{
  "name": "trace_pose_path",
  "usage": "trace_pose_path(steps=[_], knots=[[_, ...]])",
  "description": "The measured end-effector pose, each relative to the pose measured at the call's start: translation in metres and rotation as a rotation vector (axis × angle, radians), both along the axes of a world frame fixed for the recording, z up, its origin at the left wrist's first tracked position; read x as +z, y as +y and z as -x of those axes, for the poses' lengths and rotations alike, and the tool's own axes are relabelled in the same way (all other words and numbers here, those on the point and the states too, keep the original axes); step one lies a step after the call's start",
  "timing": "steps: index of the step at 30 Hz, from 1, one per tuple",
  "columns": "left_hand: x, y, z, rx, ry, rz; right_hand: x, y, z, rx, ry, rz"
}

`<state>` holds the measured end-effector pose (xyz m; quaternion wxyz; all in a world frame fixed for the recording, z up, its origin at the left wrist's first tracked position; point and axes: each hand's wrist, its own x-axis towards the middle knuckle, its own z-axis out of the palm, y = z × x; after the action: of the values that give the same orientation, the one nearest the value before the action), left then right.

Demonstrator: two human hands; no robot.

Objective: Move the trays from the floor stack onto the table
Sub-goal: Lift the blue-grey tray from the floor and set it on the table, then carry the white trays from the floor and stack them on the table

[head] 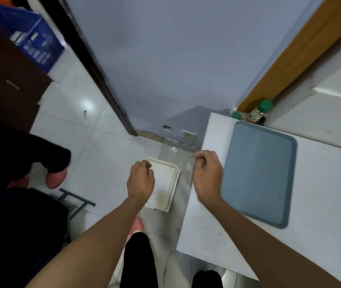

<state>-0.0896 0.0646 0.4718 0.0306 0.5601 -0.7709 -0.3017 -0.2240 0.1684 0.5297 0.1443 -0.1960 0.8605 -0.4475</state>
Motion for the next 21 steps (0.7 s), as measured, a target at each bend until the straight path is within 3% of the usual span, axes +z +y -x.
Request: trace_pose_path(steps=[4, 6, 8, 13, 21], knots=[[-0.044, -0.039, -0.072, 0.033, -0.245, -0.184, -0.042, -0.061, -0.069, 0.069, -0.346, -0.007], [-0.072, -0.053, -0.096, 0.046, -0.304, -0.275, -0.081, -0.082, -0.094, 0.088, -0.642, -0.122], [-0.100, -0.062, -0.112, 0.057, -0.333, -0.356, -0.127, -0.095, -0.111, 0.143, -0.817, -0.312], [-0.192, -0.073, -0.136, 0.029, -0.339, -0.475, -0.256, -0.103, -0.126, 0.094, -0.866, -0.625], [-0.383, -0.082, -0.152, -0.086, -0.308, -0.556, -0.465, -0.087, -0.129, -0.136, -0.976, -0.722]])
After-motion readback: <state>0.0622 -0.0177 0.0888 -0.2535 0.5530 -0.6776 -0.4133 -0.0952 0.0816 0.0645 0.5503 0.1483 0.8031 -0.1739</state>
